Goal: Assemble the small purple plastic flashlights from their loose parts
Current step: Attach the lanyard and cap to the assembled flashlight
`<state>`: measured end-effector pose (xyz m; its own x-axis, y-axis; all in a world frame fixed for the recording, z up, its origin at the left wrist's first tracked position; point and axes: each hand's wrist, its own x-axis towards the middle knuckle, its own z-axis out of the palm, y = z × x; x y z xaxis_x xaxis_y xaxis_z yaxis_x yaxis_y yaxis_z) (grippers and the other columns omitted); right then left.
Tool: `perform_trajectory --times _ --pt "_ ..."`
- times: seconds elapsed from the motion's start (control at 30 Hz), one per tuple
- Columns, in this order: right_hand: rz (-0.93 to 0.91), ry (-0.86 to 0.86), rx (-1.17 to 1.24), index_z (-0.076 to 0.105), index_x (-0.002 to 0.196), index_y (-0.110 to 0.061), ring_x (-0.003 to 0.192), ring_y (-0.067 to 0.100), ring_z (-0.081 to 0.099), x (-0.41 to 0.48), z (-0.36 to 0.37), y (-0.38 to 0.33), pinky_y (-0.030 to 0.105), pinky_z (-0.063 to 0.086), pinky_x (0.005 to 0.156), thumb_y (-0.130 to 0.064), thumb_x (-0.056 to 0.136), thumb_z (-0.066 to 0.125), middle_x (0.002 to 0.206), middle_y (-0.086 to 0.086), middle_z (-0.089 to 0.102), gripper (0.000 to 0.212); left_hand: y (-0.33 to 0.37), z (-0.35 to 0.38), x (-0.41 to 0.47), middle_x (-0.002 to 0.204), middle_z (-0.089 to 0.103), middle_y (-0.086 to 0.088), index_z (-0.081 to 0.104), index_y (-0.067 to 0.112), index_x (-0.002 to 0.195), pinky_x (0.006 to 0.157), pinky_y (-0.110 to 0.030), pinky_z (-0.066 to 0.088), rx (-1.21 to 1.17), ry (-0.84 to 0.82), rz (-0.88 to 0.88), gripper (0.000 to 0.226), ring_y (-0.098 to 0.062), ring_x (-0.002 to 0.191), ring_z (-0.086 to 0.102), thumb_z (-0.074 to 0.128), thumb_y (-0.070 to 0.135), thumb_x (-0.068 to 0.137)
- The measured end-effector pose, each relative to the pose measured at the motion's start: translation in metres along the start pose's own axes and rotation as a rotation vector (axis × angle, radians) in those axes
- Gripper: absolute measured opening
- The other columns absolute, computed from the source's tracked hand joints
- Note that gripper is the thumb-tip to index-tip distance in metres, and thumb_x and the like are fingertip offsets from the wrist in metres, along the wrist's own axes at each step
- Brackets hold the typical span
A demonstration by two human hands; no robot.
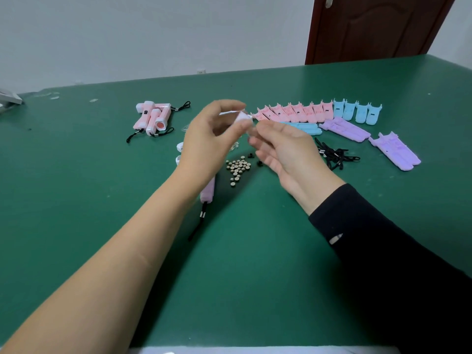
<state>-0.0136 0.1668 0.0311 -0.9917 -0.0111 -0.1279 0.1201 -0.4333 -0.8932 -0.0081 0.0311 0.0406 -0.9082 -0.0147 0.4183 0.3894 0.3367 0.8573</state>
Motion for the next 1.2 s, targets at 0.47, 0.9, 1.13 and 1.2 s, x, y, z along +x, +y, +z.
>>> perform_trajectory --times 0.47,0.9,1.13,1.2 --pt "-0.519 0.019 -0.322 0.069 0.100 -0.015 0.080 0.001 0.067 -0.006 0.000 -0.005 0.013 0.050 0.074 -0.005 0.089 0.064 0.090 -0.003 0.071 0.016 0.006 -0.005 0.006 0.092 0.073 0.003 0.059 0.022 0.102 0.052 -0.012 0.049 -0.795 -0.197 -0.703 0.019 -0.001 0.071 0.070 0.051 0.039 0.098" --pt "-0.911 0.125 -0.820 0.076 0.094 -0.014 0.096 0.009 0.061 -0.012 0.003 0.004 0.036 0.046 0.095 -0.003 0.086 0.062 0.096 -0.005 0.073 0.020 0.002 -0.006 0.008 0.086 0.073 0.008 0.064 0.020 0.102 0.053 -0.013 0.051 -0.822 -0.224 -0.707 0.012 -0.004 0.078 0.072 0.055 0.027 0.098" --pt "-0.901 0.121 -0.809 0.076 0.097 -0.011 0.101 0.014 0.064 -0.011 0.002 0.005 0.033 0.048 0.094 -0.001 0.087 0.060 0.101 -0.001 0.073 0.022 -0.003 -0.004 0.009 0.090 0.074 0.007 0.065 0.020 0.104 0.061 -0.016 0.055 -0.853 -0.236 -0.683 0.012 -0.005 0.080 0.072 0.056 0.023 0.097" --pt "-0.908 0.090 -0.818 0.076 0.099 -0.011 0.104 0.013 0.064 -0.012 0.003 0.006 0.029 0.046 0.097 0.001 0.087 0.059 0.104 -0.001 0.073 0.023 -0.004 -0.004 0.011 0.092 0.072 0.007 0.065 0.018 0.110 0.067 -0.017 0.057 -0.864 -0.225 -0.679 0.016 -0.006 0.080 0.071 0.055 0.023 0.097"
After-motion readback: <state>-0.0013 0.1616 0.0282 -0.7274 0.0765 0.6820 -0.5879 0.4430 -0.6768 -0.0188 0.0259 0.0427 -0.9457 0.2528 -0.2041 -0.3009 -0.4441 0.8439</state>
